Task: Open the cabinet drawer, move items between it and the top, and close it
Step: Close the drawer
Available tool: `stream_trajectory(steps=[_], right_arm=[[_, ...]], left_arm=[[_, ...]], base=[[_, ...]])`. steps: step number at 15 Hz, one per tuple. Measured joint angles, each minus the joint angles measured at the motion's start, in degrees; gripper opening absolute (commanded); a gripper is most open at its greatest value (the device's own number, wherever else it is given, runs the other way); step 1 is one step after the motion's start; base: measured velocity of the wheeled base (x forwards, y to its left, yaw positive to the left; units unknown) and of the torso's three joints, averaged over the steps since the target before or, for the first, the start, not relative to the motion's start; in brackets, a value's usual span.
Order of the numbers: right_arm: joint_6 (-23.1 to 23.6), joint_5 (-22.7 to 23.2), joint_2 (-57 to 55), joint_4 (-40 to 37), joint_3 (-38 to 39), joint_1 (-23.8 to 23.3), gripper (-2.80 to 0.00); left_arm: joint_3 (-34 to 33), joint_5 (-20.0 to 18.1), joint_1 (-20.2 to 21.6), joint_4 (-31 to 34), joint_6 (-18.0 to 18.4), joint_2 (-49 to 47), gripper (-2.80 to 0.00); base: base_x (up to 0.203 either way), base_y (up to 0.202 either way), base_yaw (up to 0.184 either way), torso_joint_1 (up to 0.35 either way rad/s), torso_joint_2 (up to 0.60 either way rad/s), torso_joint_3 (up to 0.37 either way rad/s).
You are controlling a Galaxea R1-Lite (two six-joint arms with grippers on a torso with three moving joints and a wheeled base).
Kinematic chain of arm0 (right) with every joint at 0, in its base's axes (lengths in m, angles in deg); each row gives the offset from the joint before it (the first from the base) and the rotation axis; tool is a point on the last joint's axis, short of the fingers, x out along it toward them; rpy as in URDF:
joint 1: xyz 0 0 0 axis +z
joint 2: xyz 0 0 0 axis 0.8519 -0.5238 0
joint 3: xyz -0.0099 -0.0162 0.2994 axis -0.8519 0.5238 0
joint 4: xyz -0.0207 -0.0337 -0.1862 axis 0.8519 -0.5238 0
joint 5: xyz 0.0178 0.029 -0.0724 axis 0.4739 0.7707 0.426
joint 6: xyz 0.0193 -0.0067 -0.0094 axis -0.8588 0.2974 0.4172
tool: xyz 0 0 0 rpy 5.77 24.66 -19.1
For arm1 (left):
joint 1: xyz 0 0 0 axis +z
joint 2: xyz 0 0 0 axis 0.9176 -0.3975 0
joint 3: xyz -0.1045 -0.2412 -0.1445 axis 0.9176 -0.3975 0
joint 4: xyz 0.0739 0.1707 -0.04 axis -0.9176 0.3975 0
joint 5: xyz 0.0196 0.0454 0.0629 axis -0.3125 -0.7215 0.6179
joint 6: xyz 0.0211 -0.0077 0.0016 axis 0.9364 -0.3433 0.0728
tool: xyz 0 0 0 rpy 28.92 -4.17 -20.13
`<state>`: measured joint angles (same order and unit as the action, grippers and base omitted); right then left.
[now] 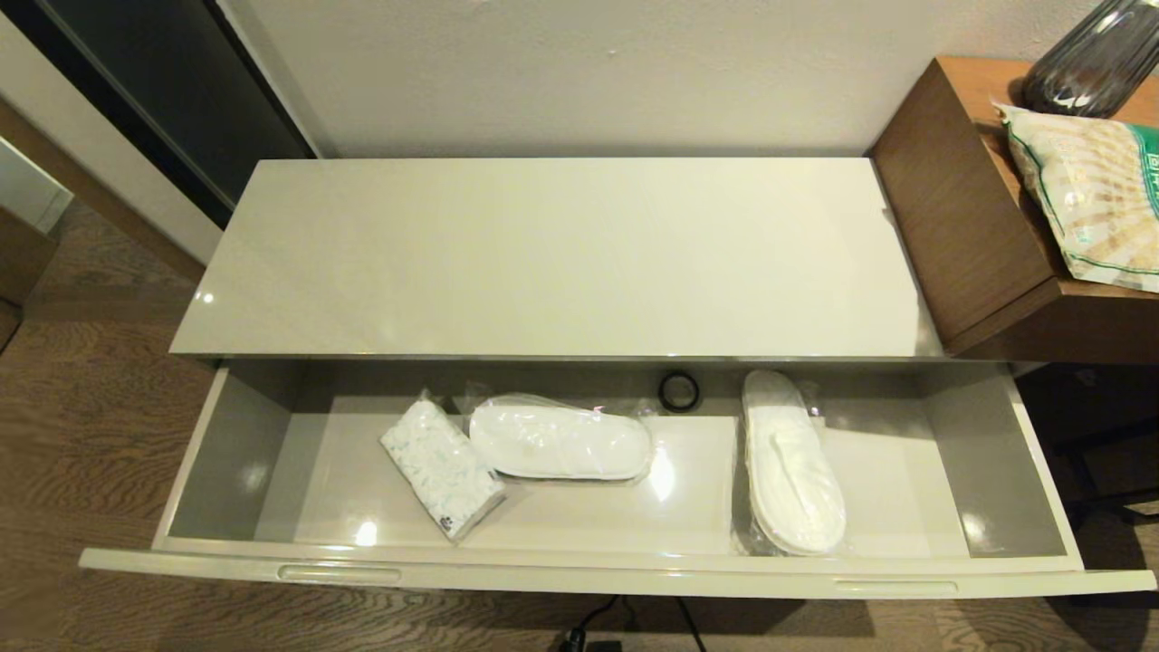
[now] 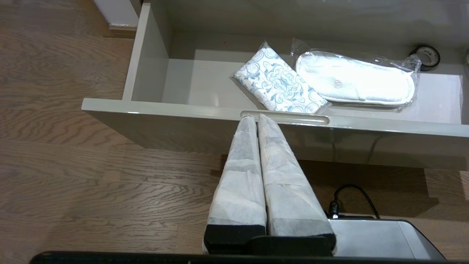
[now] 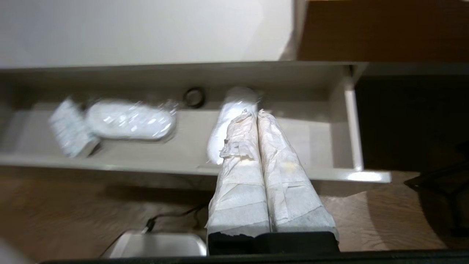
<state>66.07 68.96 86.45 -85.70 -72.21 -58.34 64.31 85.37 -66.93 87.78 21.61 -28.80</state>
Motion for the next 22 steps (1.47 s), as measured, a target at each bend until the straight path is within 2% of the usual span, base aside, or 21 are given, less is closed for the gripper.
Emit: stream_trajectory(steps=[2,5,7,9,11,14,18,20,22], right_arm=[[0.7,4.8,-0.2,-4.9,-2.0,0.0,-2.80],[-2.0,5.4,-4.4,-3.0,-4.8,-0.1,-2.80],[-9.5,4.7,-10.8,-0.3,-8.9,-0.7,-2.80],[-17.4,3.1,-17.7,0.9,-11.2,-3.5,-2.80],[-21.6,1.5,-23.9,0.9,-9.5,-7.6,-2.80],[-22.3,0.8,-31.9,0.6,-5.6,-9.6,-2.80],[-22.5,1.7,-43.4,-1.0,-3.9,-9.2,-2.80],[-23.0,2.5,-49.7,2.0,-1.7,-7.7,-2.80],[-23.4,2.5,-56.3,10.5,2.1,-5.5,-2.80]], left_arm=[[0.0,0.0,0.0,0.0,0.0,0.0,-2.80],[0.0,0.0,0.0,0.0,0.0,0.0,-2.80],[0.0,0.0,0.0,0.0,0.0,0.0,-2.80],[0.0,0.0,0.0,0.0,0.0,0.0,-2.80],[0.0,0.0,0.0,0.0,0.0,0.0,-2.80],[0.0,0.0,0.0,0.0,0.0,0.0,-2.80],[0.0,0.0,0.0,0.0,0.0,0.0,-2.80],[0.0,0.0,0.0,0.0,0.0,0.0,-2.80],[0.0,0.0,0.0,0.0,0.0,0.0,-2.80]], base=[[0.000,0.000,0.000,0.000,0.00,0.000],[0.000,0.000,0.000,0.000,0.00,0.000],[0.000,0.000,0.000,0.000,0.00,0.000],[0.000,0.000,0.000,0.000,0.00,0.000],[0.000,0.000,0.000,0.000,0.00,0.000],[0.000,0.000,0.000,0.000,0.00,0.000],[0.000,0.000,0.000,0.000,0.00,0.000],[0.000,0.000,0.000,0.000,0.00,0.000],[0.000,0.000,0.000,0.000,0.00,0.000]])
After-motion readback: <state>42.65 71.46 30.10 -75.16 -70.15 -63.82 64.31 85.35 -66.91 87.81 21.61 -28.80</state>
